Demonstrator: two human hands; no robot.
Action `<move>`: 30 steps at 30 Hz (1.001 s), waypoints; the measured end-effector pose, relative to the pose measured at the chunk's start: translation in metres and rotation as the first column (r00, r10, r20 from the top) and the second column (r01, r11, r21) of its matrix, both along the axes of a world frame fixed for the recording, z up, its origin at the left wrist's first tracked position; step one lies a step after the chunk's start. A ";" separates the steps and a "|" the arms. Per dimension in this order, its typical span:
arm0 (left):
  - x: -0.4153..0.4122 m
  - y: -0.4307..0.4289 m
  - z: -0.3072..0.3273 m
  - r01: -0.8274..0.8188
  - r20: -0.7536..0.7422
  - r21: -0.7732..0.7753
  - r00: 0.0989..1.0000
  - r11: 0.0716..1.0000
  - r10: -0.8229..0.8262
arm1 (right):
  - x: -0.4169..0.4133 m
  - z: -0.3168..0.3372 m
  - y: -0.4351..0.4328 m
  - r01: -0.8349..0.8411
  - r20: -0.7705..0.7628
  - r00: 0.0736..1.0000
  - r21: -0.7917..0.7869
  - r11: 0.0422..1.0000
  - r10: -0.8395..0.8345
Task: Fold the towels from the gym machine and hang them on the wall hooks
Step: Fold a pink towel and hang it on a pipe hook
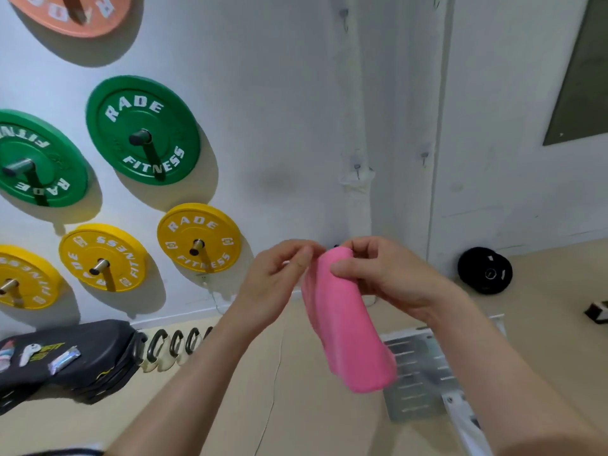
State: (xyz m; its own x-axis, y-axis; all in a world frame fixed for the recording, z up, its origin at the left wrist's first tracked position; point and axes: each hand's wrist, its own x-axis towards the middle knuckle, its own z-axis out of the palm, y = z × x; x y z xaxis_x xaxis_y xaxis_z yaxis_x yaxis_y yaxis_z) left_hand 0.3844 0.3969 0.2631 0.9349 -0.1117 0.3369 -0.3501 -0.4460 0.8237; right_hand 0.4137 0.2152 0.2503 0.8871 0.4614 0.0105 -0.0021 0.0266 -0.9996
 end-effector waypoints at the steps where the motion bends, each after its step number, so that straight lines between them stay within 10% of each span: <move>1: 0.018 -0.009 0.009 0.064 -0.002 -0.013 0.998 0.998 -0.064 | 0.021 0.005 -0.004 -0.034 -0.002 0.999 -0.022 0.999 0.034; 15: 0.239 0.020 0.036 0.218 -0.262 -0.012 0.941 0.976 -0.214 | 0.232 0.031 0.006 -0.127 -0.057 0.990 0.042 0.991 0.129; 30: 0.425 -0.024 0.066 0.305 -0.187 -0.580 0.853 0.756 -0.488 | 0.399 0.085 -0.030 -0.028 -0.053 0.998 0.098 0.995 0.034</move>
State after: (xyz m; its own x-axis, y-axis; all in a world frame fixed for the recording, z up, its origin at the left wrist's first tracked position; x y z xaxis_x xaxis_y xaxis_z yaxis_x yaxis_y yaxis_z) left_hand 0.8093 0.3731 0.3292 0.9061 -0.3928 0.1569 -0.0850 0.1941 0.9773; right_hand 0.8124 0.1848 0.3349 0.8728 0.4879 0.0083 -0.0592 0.1227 -0.9907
